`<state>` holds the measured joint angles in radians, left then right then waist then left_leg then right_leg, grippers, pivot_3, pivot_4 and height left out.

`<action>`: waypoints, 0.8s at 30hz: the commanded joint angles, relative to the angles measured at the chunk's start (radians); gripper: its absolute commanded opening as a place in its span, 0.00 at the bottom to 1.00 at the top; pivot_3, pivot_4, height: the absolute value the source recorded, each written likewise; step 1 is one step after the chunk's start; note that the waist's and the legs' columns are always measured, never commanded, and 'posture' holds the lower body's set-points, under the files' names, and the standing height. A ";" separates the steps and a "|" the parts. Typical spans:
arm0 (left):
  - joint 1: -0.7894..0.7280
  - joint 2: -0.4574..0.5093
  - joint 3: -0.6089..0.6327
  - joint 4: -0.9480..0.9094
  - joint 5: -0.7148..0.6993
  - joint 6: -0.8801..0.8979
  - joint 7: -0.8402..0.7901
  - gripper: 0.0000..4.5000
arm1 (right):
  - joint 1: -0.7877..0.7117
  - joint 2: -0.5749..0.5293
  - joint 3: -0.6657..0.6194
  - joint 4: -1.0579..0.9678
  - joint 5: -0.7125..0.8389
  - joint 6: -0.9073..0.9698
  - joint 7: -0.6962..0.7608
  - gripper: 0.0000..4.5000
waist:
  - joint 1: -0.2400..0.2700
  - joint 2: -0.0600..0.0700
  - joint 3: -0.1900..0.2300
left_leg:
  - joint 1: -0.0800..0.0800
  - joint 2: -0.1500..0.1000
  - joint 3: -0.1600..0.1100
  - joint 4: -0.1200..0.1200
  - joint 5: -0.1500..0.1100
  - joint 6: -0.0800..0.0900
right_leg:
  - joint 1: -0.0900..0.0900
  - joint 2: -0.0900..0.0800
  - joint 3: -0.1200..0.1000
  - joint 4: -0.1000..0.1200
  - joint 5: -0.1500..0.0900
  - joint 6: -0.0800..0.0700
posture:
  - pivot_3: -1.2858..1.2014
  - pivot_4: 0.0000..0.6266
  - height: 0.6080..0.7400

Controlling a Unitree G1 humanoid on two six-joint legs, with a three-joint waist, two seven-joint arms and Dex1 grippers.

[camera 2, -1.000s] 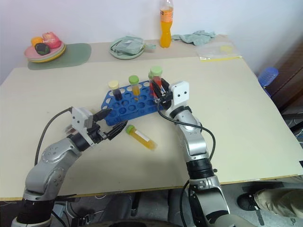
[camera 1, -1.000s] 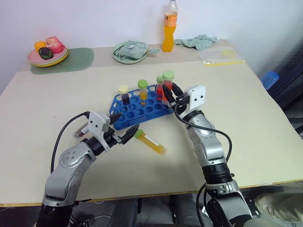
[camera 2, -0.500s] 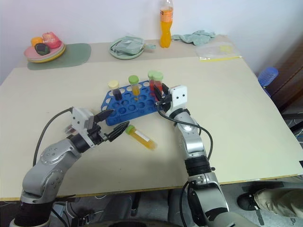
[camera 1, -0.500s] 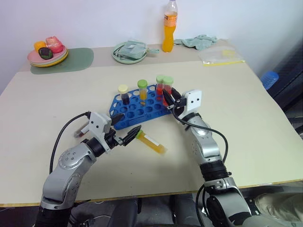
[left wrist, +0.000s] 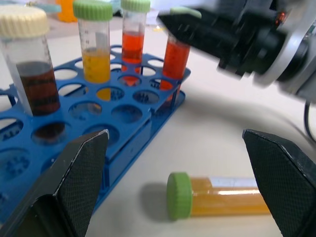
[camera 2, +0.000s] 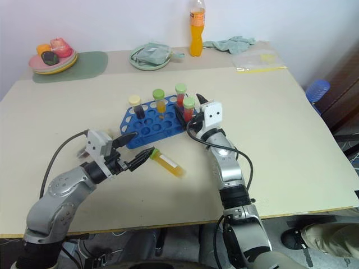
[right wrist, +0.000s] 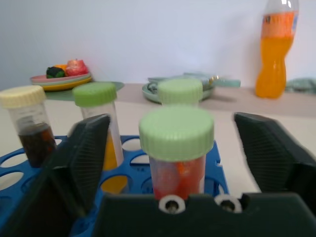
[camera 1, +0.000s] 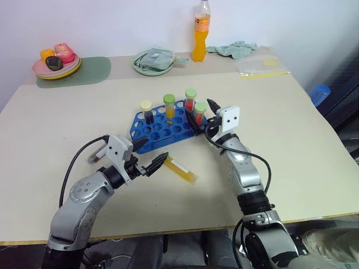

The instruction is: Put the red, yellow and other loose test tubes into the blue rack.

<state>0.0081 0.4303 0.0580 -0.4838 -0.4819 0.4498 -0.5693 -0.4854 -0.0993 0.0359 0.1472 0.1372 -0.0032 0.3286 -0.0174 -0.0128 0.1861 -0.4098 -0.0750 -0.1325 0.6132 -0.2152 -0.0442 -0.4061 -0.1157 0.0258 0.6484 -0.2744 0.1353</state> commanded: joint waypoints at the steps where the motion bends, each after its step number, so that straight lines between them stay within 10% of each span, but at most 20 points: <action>1: 0.021 0.034 0.071 -0.019 -0.013 -0.033 -0.020 1.00 | 0.038 -0.092 -0.042 -0.223 0.087 0.186 0.057 0.93 | 0.002 0.000 0.000 | 0.000 0.000 0.000 0.000 0.000 0.000 | 0.000 0.000 0.000 0.000 0.000 0.000 | 0.52 0.24 1.00; 10: 0.099 0.215 0.170 0.116 0.008 -0.094 -0.202 1.00 | -0.042 -0.560 0.020 -0.643 0.492 1.177 0.275 0.93 | -0.003 0.002 0.001 | 0.000 0.002 -0.001 -0.001 -0.002 0.003 | 0.000 -0.001 0.000 -0.002 -0.002 -0.003 | 0.52 0.24 1.00; 15: 0.089 0.254 0.149 0.191 0.020 -0.129 -0.291 1.00 | -0.311 -0.451 0.068 -0.538 0.604 1.589 0.239 0.93 | -0.001 0.002 0.001 | 0.000 0.003 -0.001 -0.001 -0.002 0.003 | 0.000 0.000 -0.001 -0.001 -0.002 -0.003 | 0.52 0.24 1.00; 24: 0.169 0.276 0.133 0.136 -0.003 -0.128 -0.384 1.00 | -0.629 -0.401 0.404 -0.179 0.847 1.618 0.086 0.93 | -0.003 0.001 0.001 | -0.002 0.001 -0.002 -0.002 -0.002 0.003 | -0.002 -0.003 -0.001 -0.003 -0.001 -0.002 | 0.52 0.24 1.00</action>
<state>0.1639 0.6904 0.1865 -0.2954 -0.4632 0.3223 -0.9353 -1.0779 -0.5184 0.4200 -0.0657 0.9552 1.6083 0.4455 -0.0209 -0.0120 0.1869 -0.4122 -0.0735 -0.1340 0.6110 -0.2173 -0.0408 -0.4088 -0.1187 0.0245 0.6453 -0.2758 0.1329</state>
